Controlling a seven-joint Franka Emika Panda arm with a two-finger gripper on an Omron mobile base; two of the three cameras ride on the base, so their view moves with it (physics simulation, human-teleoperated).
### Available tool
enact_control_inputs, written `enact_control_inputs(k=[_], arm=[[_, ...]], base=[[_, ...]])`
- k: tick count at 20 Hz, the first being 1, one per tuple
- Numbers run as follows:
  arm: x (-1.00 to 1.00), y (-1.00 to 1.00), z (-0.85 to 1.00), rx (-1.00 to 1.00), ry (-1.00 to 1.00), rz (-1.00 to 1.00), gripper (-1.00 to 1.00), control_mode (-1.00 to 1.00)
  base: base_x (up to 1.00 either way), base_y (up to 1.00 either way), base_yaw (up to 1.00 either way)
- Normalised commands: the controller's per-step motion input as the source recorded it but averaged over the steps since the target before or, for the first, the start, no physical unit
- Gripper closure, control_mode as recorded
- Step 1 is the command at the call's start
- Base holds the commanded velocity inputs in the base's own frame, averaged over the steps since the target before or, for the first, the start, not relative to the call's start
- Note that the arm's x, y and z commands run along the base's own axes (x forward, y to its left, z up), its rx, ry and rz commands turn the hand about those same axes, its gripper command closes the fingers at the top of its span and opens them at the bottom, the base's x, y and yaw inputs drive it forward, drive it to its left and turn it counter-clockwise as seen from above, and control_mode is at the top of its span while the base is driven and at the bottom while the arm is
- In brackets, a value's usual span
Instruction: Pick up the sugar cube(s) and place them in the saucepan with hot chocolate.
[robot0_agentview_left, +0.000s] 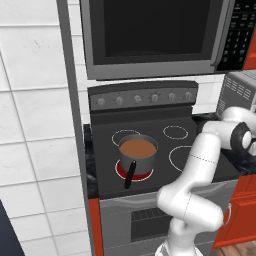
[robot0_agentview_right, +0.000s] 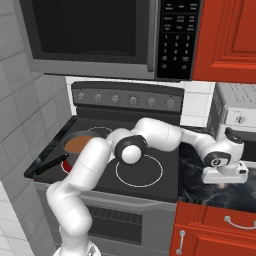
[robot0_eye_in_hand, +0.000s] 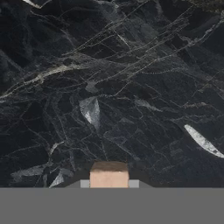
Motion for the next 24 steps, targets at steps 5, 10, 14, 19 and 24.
enact_control_inputs(k=[5,10,14,19,24], arm=[[-0.58,0.0,0.32,0.02,0.0,0.07,1.0,-1.0],[-0.57,0.14,0.66,0.03,-0.03,0.08,1.0,-1.0],[-0.31,0.62,0.69,0.01,0.0,0.11,1.0,-1.0],[-0.08,0.96,0.39,0.04,-0.02,0.12,1.0,-1.0],[0.0,0.92,0.33,0.06,-0.13,0.1,1.0,-1.0]], base=[[0.0,0.0,0.0],[0.0,0.0,0.0],[0.0,0.0,0.0],[0.0,0.0,0.0],[0.0,0.0,0.0]])
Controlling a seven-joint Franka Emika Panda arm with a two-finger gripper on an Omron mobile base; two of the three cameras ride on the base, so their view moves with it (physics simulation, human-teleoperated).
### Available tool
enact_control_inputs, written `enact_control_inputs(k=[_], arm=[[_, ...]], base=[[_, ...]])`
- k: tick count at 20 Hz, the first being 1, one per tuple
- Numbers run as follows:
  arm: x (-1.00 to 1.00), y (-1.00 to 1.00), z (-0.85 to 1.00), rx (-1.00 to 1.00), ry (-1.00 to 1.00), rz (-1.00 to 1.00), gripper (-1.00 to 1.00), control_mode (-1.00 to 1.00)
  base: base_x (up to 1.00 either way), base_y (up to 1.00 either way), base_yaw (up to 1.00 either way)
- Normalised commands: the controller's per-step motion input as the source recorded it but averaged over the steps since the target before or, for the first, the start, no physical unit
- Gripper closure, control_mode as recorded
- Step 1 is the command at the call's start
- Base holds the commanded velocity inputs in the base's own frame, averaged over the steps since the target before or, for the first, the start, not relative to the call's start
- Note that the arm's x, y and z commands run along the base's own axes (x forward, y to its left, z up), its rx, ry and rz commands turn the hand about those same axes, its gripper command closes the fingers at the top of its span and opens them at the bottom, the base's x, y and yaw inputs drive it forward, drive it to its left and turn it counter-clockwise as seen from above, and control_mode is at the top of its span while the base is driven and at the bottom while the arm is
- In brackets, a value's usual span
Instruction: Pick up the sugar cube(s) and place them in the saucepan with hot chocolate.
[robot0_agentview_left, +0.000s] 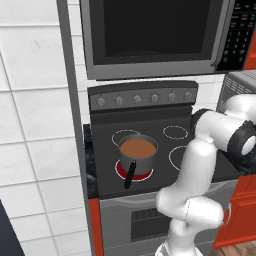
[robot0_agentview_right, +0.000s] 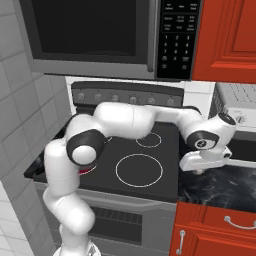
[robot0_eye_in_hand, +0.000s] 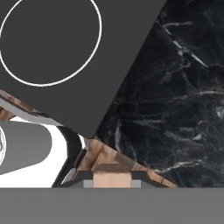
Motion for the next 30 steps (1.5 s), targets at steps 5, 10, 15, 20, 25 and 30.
enact_control_inputs(k=[5,10,15,20,25,30], arm=[[0.0,1.0,0.23,0.07,-0.08,0.13,1.0,-1.0],[0.0,1.0,0.28,0.05,-0.06,0.15,1.0,-1.0],[0.0,1.0,0.24,0.03,-0.07,0.14,1.0,-1.0],[0.02,1.0,0.16,0.0,-0.03,0.13,1.0,-1.0],[0.03,1.0,0.11,0.0,0.0,0.14,1.0,-1.0],[0.1,1.0,0.0,0.0,0.0,0.09,1.0,-1.0]], base=[[0.0,0.0,0.0],[0.0,0.0,0.0],[0.0,0.0,0.0],[0.0,0.0,0.0],[0.0,0.0,0.0],[0.0,0.0,0.0]])
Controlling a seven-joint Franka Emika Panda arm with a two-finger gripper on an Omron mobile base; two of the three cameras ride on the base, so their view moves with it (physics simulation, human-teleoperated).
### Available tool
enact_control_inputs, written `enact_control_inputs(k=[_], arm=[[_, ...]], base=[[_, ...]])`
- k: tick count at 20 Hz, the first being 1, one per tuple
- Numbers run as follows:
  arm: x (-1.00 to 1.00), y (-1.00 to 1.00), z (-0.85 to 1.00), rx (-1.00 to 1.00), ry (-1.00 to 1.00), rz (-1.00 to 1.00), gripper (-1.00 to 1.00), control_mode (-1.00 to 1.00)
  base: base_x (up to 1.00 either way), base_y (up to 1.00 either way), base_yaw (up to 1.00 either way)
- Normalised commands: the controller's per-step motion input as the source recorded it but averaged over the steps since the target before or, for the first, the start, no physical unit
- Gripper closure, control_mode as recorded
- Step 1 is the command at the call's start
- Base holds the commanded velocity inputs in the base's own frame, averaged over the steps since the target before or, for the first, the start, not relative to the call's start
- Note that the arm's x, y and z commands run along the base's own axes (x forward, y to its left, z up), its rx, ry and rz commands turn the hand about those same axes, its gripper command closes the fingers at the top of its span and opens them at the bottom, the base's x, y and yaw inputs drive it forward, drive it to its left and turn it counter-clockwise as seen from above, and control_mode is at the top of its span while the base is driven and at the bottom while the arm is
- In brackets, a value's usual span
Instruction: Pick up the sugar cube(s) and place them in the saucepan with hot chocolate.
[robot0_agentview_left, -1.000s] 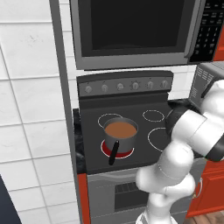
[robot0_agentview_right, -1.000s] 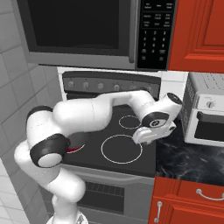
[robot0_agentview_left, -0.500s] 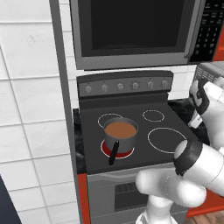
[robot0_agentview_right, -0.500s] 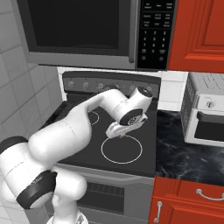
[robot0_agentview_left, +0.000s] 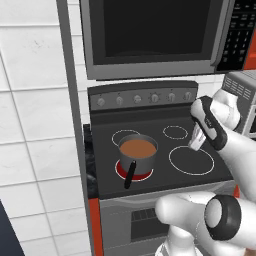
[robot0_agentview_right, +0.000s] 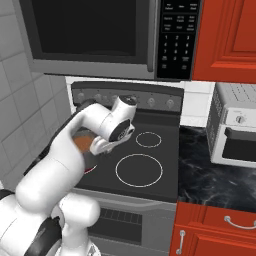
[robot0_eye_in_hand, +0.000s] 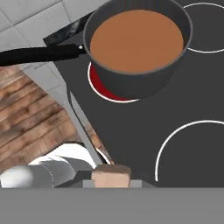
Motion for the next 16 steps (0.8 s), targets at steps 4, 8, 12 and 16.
enact_control_inputs(k=[4,8,12,16], arm=[[0.09,1.0,0.0,0.0,-0.01,0.07,1.0,-1.0],[0.02,1.0,0.08,0.0,-0.01,0.05,1.0,-1.0],[0.2,0.85,0.02,-0.01,0.0,0.01,1.0,-1.0],[0.44,0.61,0.0,-0.07,0.0,0.0,1.0,-1.0]], base=[[0.0,0.0,0.0],[0.0,0.0,0.0],[0.0,0.0,0.0],[0.0,0.0,0.0]])
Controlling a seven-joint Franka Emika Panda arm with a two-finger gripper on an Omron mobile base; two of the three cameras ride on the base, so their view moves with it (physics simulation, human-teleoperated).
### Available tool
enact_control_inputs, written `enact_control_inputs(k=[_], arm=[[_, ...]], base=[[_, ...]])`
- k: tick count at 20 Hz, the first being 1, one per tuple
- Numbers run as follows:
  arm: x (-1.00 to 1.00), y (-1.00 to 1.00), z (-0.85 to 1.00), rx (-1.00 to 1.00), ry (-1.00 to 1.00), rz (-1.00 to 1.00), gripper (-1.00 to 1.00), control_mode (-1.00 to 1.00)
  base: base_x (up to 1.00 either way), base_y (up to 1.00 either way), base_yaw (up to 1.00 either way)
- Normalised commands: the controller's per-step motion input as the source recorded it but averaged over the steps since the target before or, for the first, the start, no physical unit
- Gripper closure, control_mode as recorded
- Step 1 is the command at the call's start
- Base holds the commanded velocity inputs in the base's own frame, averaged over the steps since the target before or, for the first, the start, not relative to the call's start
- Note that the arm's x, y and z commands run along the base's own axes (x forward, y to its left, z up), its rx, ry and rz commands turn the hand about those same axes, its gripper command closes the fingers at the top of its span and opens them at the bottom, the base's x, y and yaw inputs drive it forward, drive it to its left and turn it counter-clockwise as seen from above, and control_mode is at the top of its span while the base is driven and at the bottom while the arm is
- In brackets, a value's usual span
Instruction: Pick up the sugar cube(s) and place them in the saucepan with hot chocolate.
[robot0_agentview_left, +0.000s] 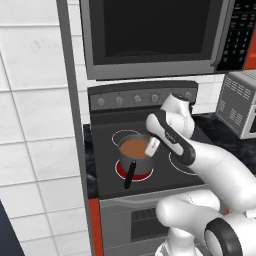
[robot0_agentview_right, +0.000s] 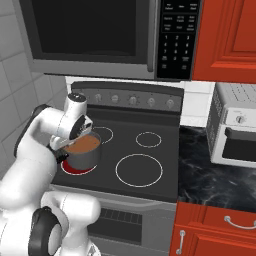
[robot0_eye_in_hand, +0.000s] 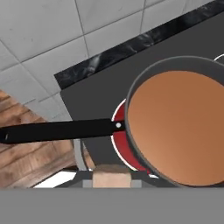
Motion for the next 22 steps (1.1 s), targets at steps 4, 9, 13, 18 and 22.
enact_control_inputs(k=[4,9,13,18,22], arm=[[0.57,0.36,0.0,-0.06,0.0,-0.04,1.0,-1.0],[0.41,0.04,-0.04,-0.05,0.0,-0.08,1.0,-1.0],[0.18,-0.11,-0.19,-0.01,0.0,-0.03,1.0,-1.0],[0.0,-0.03,-0.07,-0.24,0.0,-0.04,1.0,-1.0],[0.0,-0.01,-0.06,-0.14,-0.01,-0.02,1.0,-1.0]], base=[[0.0,0.0,0.0],[0.0,0.0,0.0],[0.0,0.0,0.0],[0.0,0.0,0.0],[0.0,0.0,0.0]])
